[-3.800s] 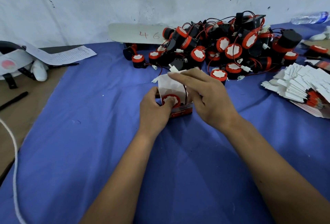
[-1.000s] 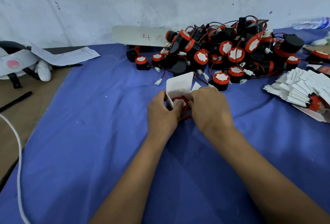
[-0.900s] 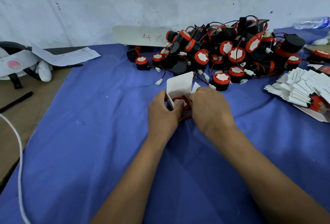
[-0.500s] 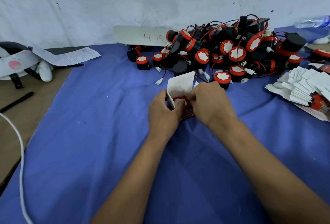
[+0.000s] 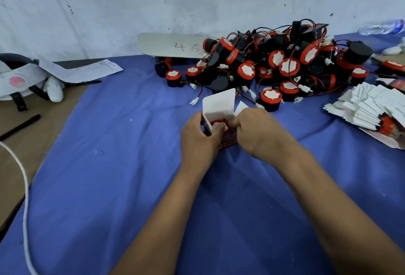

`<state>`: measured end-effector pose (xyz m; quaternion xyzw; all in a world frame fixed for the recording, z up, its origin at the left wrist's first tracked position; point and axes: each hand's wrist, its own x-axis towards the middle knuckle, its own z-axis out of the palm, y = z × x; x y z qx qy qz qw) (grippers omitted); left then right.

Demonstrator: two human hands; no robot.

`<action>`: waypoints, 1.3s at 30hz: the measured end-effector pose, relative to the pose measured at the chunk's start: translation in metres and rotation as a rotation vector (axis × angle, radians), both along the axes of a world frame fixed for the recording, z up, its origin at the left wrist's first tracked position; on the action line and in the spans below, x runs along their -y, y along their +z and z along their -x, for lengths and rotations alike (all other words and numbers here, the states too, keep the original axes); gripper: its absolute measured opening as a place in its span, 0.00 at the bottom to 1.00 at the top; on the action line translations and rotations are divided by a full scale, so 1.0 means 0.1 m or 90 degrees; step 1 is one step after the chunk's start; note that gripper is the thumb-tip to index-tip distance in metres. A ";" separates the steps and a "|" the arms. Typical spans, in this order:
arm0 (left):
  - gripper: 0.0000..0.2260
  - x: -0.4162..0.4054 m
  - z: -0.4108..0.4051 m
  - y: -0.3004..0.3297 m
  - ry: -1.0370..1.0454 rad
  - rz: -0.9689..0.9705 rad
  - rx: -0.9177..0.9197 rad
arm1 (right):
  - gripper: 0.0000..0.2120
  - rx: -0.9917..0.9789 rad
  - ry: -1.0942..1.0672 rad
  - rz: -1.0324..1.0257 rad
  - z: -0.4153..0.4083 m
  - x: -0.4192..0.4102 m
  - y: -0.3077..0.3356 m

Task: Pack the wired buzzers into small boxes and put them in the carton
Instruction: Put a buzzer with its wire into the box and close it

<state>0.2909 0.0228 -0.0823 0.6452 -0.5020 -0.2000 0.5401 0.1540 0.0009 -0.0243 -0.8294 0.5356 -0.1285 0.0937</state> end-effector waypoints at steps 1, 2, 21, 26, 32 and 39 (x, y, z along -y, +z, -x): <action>0.12 0.00 0.00 0.00 0.001 -0.001 -0.002 | 0.17 -0.011 -0.009 0.033 -0.01 0.00 -0.03; 0.10 0.00 0.00 0.00 -0.001 0.000 -0.005 | 0.17 -0.022 -0.018 0.056 0.00 0.00 -0.04; 0.11 -0.02 -0.01 0.02 -0.013 0.006 0.035 | 0.17 -0.178 0.079 0.123 0.15 0.04 -0.07; 0.09 -0.02 0.00 0.03 -0.009 0.000 0.033 | 0.16 -0.153 0.094 0.109 0.15 0.10 -0.10; 0.17 -0.04 0.03 0.05 -0.017 -0.009 0.043 | 0.15 0.006 0.045 0.035 0.11 0.17 -0.20; 0.11 -0.01 0.01 0.02 -0.027 -0.015 0.023 | 0.04 0.136 0.059 0.124 0.12 0.21 -0.18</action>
